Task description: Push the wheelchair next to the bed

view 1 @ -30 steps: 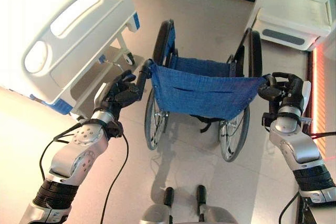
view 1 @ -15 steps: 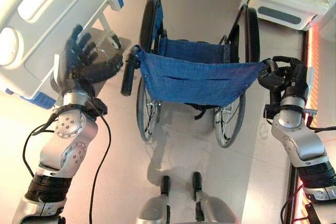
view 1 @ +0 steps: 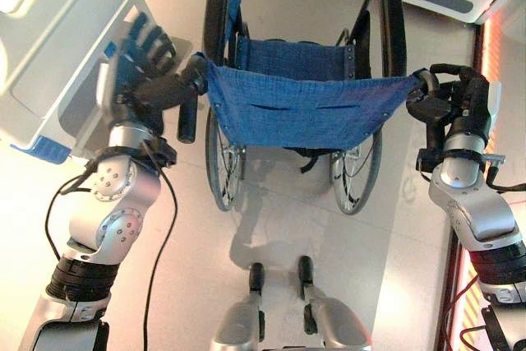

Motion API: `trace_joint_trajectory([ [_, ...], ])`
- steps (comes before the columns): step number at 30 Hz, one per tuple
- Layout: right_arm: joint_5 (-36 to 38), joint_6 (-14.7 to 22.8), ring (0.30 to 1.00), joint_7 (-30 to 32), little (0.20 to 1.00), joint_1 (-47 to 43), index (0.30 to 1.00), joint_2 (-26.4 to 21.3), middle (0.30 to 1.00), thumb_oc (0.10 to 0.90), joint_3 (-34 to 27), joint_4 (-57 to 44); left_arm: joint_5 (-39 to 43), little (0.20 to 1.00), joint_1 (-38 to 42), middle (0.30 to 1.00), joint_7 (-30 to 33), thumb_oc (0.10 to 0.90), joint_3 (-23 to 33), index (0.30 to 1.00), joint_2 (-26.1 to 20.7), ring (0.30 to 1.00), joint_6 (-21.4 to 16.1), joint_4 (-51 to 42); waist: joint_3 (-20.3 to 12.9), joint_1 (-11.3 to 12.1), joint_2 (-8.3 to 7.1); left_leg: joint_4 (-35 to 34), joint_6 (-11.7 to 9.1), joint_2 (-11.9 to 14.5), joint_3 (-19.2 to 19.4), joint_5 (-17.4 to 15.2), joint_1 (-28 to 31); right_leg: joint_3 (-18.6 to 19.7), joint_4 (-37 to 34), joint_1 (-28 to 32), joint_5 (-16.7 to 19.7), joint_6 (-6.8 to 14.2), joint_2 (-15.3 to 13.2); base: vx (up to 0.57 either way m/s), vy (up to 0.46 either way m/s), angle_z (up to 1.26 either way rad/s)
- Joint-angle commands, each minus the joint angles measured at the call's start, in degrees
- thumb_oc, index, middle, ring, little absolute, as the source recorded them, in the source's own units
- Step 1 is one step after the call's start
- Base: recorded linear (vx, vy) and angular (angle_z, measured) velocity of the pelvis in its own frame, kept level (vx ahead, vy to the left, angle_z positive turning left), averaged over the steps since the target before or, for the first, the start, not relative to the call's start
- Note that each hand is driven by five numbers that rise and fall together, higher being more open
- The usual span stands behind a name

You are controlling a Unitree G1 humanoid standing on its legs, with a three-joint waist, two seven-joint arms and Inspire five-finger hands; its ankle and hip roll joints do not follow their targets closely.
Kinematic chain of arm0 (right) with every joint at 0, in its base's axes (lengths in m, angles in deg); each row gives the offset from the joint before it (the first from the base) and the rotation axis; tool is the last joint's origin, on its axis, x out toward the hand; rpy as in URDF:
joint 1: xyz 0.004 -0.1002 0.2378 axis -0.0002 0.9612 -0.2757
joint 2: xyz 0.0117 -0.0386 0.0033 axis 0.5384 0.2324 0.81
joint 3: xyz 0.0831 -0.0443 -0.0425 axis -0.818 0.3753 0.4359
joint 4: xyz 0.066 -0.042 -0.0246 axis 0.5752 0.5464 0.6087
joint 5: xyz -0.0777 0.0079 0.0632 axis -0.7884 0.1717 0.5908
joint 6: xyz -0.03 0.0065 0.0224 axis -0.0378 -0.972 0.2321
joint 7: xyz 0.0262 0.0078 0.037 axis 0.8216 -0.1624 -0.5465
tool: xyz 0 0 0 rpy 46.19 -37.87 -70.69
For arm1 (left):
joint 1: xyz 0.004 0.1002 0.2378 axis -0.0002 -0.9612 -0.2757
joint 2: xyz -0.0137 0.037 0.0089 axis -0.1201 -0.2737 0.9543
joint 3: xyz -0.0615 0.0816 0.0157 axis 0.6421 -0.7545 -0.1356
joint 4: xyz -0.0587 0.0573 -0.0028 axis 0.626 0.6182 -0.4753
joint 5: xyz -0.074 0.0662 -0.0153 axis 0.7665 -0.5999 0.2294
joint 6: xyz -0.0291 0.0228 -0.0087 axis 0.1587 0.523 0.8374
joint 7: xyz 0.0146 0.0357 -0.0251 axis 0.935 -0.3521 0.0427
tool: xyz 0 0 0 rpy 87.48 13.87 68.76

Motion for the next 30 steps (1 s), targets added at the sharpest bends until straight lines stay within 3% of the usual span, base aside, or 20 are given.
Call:
trace_joint_trajectory([
  [1,3.7,3.0,0.3,1.7,0.3,3.8,0.3,4.4,0.3,0.4,1.2,3.3,-1.6,0.9,6.3,0.9,-2.7,0.8,2.0,0.9,1.5,0.9,-3.9,-5.9,-0.7,-1.4,3.75,0.0,-1.0,0.7,-2.0,0.8,-3.0,-0.9,0.4,1.9,-0.2,0.9,-2.1,0.0,0.0,0.0],
  [5,3.1,3.5,0.3,1.8,0.3,4.2,0.3,4.9,0.3,0.4,1.0,3.2,-3.7,0.9,5.9,0.9,-2.4,0.8,1.5,0.9,2.6,0.9,-1.2,-6.3,-0.3,-1.5,3.88,0.0,-0.9,0.5,-1.9,0.9,-3.1,-0.8,0.5,1.8,0.0,0.9,-2.1,0.0,0.0,0.0],
  [9,3.4,3.5,0.3,1.5,0.3,4.3,0.3,4.5,0.3,0.4,0.9,3.0,-3.6,0.9,5.3,0.9,-3.1,0.8,0.9,0.9,2.4,0.9,4.5,-5.2,-0.3,-1.7,4.09,0.0,-0.9,0.3,-2.0,0.9,-3.0,-0.8,0.5,1.8,0.0,1.0,-2.1,0.0,0.0,0.0],
  [11,3.6,3.4,0.3,1.4,0.3,4.2,0.3,4.3,0.3,0.4,0.9,2.8,-3.0,0.9,5.1,0.9,-4.3,0.8,0.7,0.9,2.3,0.9,5.0,-4.7,-0.3,-1.8,4.18,0.0,-0.9,0.2,-1.9,0.9,-3.0,-0.8,0.5,1.8,0.1,1.0,-2.1,0.0,0.0,0.0],
  [14,3.1,3.8,0.3,1.2,0.3,4.6,0.3,4.4,0.3,0.4,0.8,2.9,-5.5,0.9,4.5,0.9,-5.3,0.8,0.2,0.9,2.1,0.9,6.8,-4.4,-0.2,-1.8,4.48,0.0,-0.9,0.2,-1.7,0.9,-2.8,-0.9,0.5,1.9,0.1,1.0,-2.1,0.0,0.0,0.0],
  [21,3.6,3.4,0.3,1.2,0.3,3.9,0.3,4.0,0.3,0.4,0.9,3.6,-13.1,0.9,4.6,0.9,-8.3,0.8,-0.4,0.9,-0.2,0.9,15.0,-1.1,-0.3,-2.0,4.96,-0.1,-0.9,0.0,-1.6,0.9,-2.5,-0.8,0.5,2.1,0.1,1.1,-2.1,0.0,0.0,0.0],
  [30,4.1,3.0,0.3,1.2,0.3,2.7,0.3,3.0,0.3,0.4,1.4,4.6,-17.9,0.9,5.8,0.9,-8.3,0.8,-0.3,0.9,-3.7,0.9,18.6,3.8,-0.2,-2.3,5.52,-0.1,-0.9,-0.1,-1.3,0.9,-2.0,-0.8,0.5,2.4,0.1,1.1,-2.2,0.0,0.0,0.0],
])
